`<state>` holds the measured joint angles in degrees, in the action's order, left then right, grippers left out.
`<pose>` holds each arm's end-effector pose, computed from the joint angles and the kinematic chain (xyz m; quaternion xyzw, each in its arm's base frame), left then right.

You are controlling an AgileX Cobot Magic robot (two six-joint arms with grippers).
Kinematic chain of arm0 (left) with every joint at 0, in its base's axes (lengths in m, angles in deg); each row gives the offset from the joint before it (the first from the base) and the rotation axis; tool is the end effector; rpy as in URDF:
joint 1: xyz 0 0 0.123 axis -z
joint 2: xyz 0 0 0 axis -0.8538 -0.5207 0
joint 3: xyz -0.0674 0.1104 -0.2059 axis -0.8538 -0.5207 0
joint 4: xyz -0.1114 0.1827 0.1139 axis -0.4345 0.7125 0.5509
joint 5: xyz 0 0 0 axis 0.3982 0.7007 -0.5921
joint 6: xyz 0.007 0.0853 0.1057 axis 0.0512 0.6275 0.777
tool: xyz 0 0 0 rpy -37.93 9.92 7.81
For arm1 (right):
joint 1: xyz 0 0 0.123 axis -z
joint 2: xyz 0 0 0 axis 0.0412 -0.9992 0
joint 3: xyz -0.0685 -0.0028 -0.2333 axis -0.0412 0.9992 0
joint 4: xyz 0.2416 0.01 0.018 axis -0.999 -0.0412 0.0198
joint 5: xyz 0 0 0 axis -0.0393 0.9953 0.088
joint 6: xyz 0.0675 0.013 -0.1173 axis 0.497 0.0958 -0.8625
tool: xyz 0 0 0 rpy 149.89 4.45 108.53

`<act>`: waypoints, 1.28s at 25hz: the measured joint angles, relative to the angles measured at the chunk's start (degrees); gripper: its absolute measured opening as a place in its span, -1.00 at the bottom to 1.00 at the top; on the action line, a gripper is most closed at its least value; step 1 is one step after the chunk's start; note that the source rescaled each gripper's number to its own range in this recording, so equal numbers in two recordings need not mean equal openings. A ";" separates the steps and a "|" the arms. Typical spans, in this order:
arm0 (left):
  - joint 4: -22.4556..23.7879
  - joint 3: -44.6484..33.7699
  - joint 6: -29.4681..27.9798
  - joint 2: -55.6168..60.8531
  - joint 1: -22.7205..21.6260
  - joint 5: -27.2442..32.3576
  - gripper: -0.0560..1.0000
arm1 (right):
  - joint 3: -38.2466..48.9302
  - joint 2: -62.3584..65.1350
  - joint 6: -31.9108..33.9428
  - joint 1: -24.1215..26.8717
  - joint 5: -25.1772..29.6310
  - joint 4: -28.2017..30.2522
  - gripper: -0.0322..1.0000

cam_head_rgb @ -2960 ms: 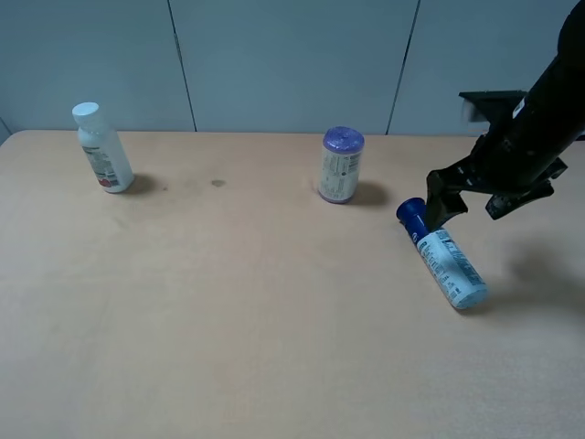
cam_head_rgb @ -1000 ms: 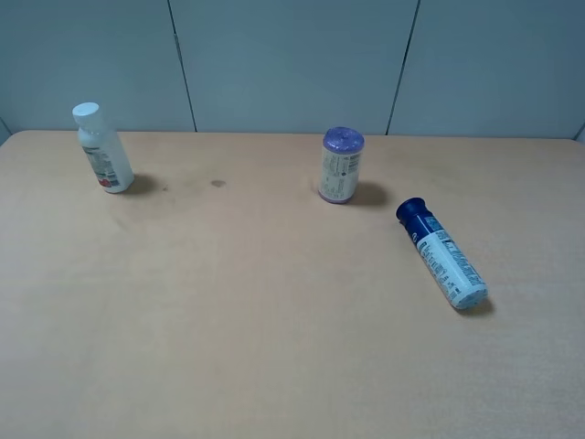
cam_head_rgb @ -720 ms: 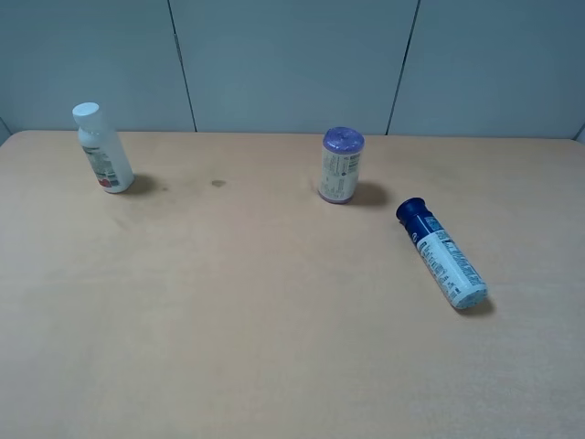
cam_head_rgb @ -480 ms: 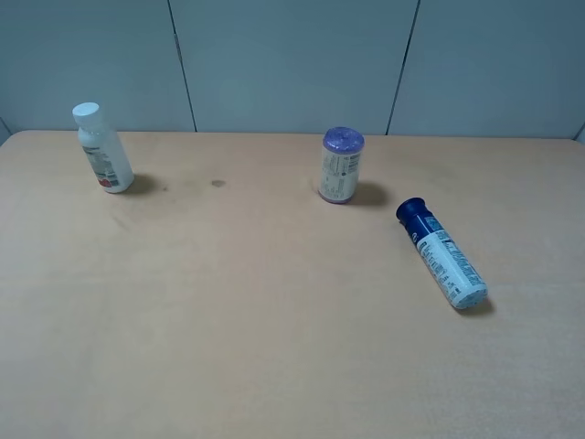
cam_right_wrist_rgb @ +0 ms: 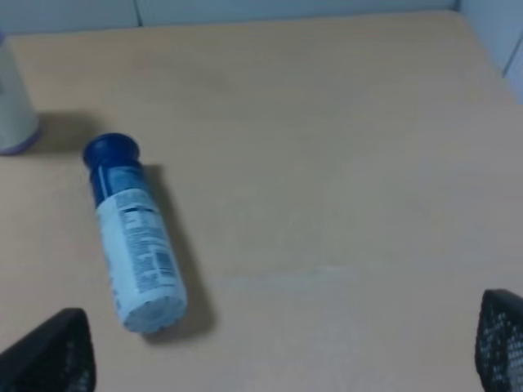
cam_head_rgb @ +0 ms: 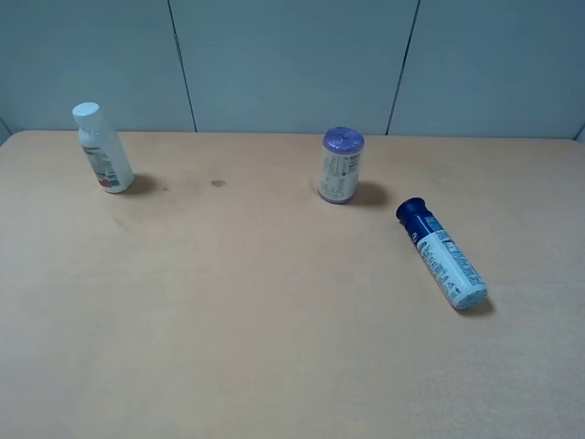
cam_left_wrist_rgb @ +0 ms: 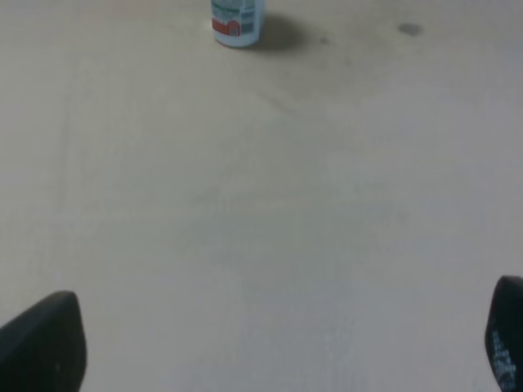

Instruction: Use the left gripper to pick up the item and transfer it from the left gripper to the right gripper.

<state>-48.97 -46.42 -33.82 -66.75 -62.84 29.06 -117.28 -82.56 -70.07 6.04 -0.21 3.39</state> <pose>0.0699 -0.0027 0.2506 -0.0158 0.8526 -0.0049 0.5223 0.0715 -0.0012 0.2557 0.0350 0.8428 0.0024 0.5371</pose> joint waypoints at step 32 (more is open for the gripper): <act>0.00 0.00 0.00 0.00 0.00 0.00 0.92 | 0.00 0.00 0.00 0.27 0.00 0.00 1.00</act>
<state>-48.97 -46.42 -33.82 -66.75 -62.84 29.06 -117.28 -82.56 -70.07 6.31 -0.21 3.39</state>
